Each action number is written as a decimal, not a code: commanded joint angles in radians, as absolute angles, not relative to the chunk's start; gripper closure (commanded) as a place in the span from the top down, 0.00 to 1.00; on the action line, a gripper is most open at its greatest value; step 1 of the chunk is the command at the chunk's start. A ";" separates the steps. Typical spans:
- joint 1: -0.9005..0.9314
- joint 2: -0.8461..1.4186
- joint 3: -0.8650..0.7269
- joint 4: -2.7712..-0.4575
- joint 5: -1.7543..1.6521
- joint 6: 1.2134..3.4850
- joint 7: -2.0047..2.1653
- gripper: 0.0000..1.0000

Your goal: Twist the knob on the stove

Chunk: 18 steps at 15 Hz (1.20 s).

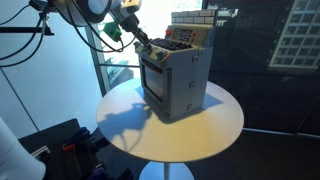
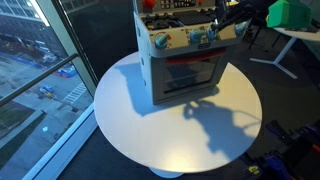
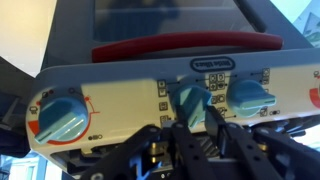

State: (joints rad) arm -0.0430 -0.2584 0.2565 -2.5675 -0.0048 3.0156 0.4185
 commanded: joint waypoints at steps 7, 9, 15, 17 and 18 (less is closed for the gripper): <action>-0.072 -0.244 0.276 -2.569 -0.013 3.047 0.495 0.07; -0.074 -0.250 0.277 -2.572 -0.013 3.042 0.502 0.06; -0.058 -0.258 0.262 -2.577 0.015 3.018 0.531 0.06; -0.048 -0.258 0.252 -2.578 0.040 3.012 0.549 0.06; -0.043 -0.260 0.249 -2.579 0.058 3.011 0.555 0.05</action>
State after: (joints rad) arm -0.0504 -0.2523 0.2657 -2.5691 0.0184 3.0328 0.5297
